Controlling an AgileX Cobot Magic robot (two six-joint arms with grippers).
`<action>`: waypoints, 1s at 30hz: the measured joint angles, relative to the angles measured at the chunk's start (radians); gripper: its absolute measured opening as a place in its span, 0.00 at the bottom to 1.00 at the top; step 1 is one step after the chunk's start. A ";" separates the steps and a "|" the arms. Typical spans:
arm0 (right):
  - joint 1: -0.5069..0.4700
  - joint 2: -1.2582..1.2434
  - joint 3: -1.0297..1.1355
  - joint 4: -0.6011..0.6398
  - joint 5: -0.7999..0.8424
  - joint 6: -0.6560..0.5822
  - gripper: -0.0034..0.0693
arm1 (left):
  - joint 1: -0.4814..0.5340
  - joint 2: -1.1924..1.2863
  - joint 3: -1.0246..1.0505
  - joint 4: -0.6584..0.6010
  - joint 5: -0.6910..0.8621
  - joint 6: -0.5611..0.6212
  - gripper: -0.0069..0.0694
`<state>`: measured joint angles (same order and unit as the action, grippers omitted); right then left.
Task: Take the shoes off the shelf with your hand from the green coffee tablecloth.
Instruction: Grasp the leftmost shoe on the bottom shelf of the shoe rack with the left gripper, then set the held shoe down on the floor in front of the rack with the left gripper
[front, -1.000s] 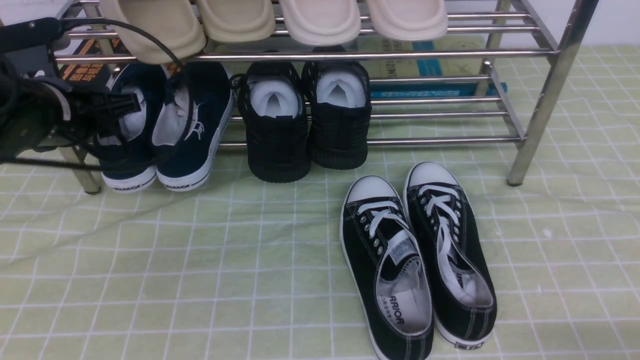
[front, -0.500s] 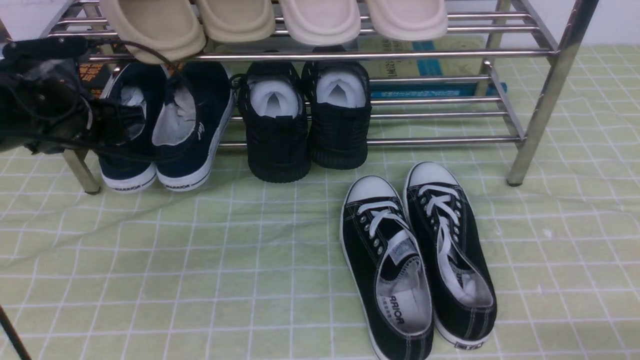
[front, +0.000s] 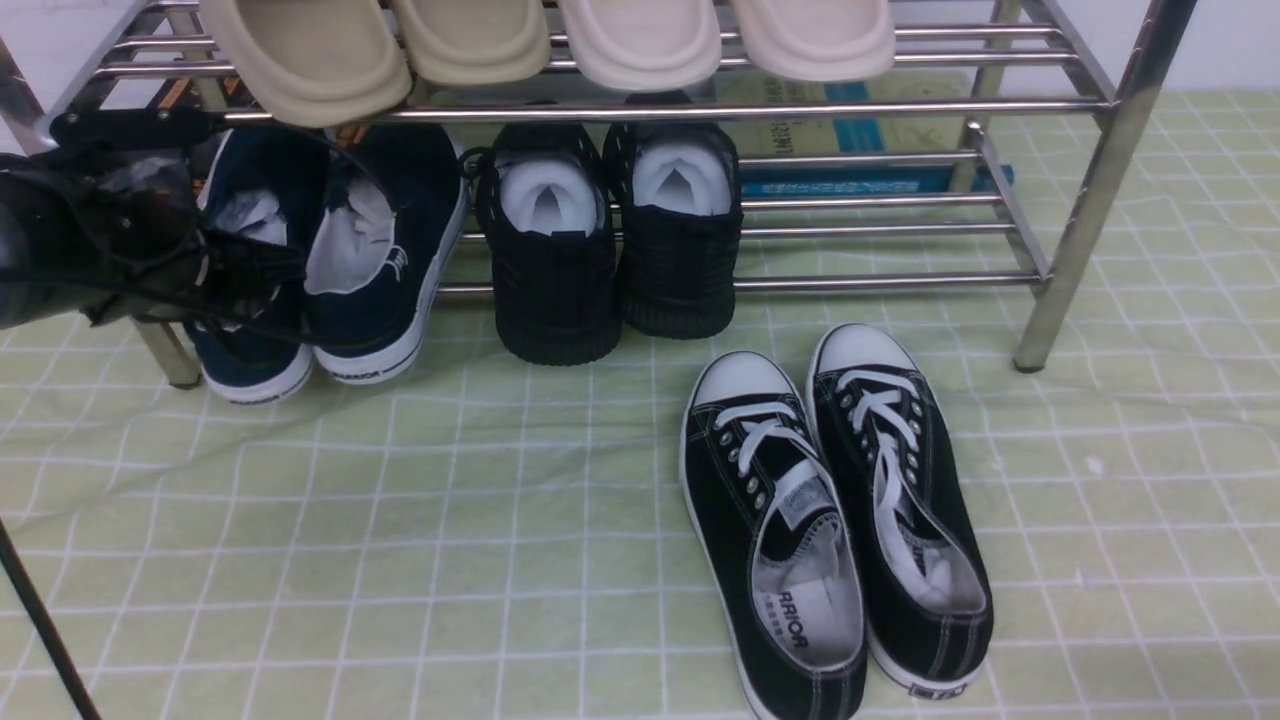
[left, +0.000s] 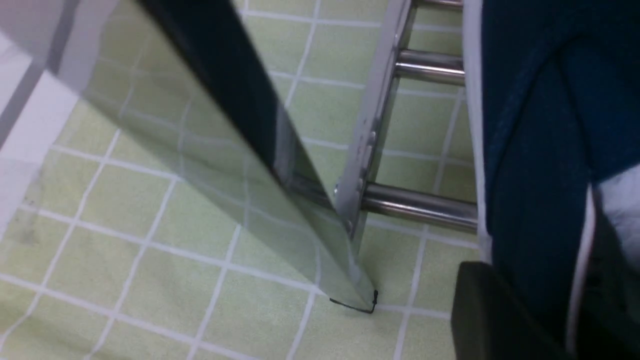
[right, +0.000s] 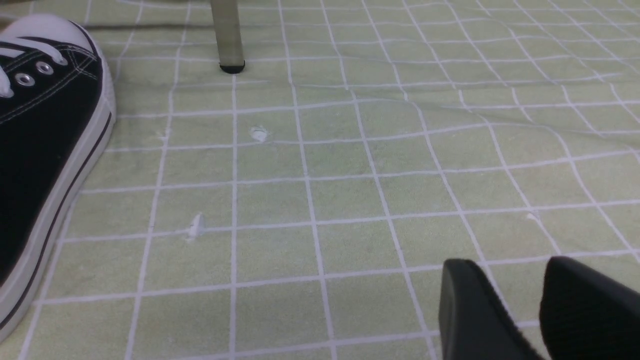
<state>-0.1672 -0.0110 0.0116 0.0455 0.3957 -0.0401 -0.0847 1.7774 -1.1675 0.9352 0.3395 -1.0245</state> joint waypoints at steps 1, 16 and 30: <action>0.000 0.000 0.000 0.000 0.000 0.000 0.37 | 0.000 -0.013 0.001 -0.006 0.011 0.001 0.14; 0.000 0.000 0.000 0.000 0.000 0.000 0.37 | 0.000 -0.369 0.004 -0.504 0.574 0.421 0.14; 0.000 0.000 0.000 0.000 0.000 0.000 0.37 | 0.000 -0.507 0.317 -0.612 0.532 0.397 0.14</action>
<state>-0.1672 -0.0110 0.0116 0.0455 0.3957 -0.0401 -0.0847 1.2705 -0.8505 0.3230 0.8718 -0.6276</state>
